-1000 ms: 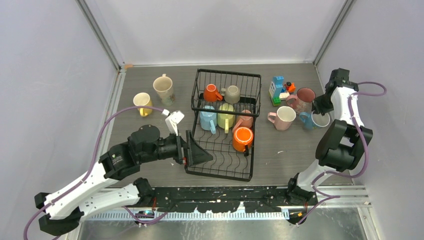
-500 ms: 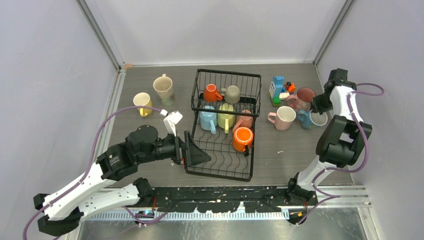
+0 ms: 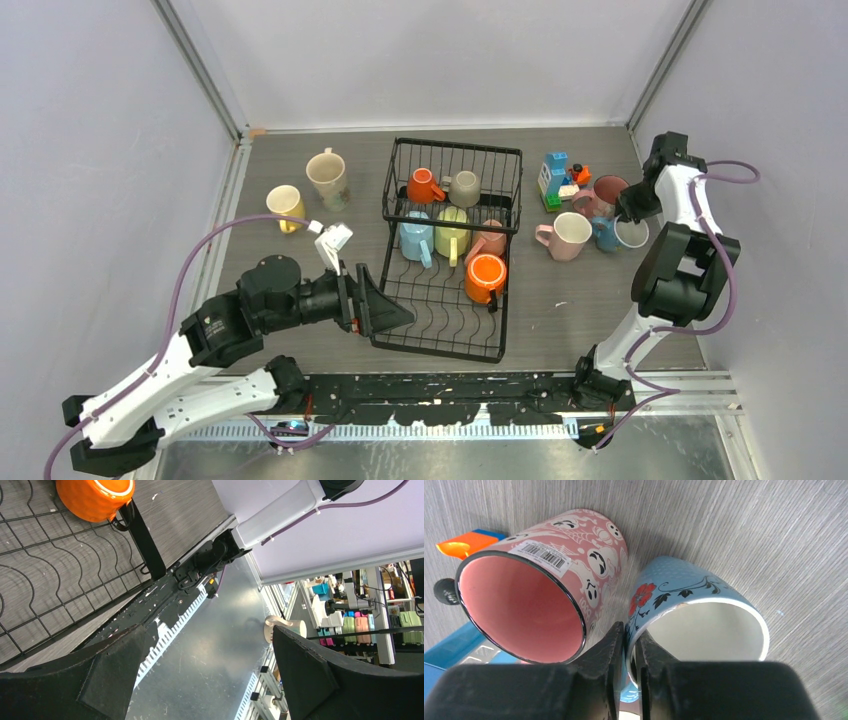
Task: Unload the cups from the dish rack
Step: Place the cup at the center of the board.
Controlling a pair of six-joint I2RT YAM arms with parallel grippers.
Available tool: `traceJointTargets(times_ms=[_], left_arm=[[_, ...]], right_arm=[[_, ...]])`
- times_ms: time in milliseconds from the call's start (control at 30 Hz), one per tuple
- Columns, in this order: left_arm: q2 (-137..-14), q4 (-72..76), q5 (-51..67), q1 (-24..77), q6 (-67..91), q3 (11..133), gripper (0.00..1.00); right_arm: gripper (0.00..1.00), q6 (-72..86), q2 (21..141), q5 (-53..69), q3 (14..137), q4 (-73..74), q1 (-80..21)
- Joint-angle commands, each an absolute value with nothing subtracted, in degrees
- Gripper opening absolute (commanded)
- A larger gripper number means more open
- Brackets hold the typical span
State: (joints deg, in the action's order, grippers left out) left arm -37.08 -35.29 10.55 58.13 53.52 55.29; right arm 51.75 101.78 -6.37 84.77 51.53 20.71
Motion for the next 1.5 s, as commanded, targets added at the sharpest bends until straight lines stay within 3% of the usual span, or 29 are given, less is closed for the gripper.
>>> traceJointTargets(times_ms=[0,367,1033,1467], left_arm=[[-36.82,-35.3,10.84,58.24,53.09,57.51,1.0],[-36.01,-35.85,11.26,58.24,53.43,57.29,1.0],[-35.6,-34.84,11.51,58.27,53.7,56.39,1.0],[-37.3,-34.18,10.45,58.25,51.91,58.32,1.0]], right_arm=[[0.23,51.78,99.38,-7.72,86.42,51.99,20.34],[0.34,51.34,96.97,-8.46,85.79,52.44,20.38],[0.39,50.47,93.89,-8.72,84.54,51.89,20.39],[0.44,49.3,82.17,-5.07,81.38,51.77,19.09]])
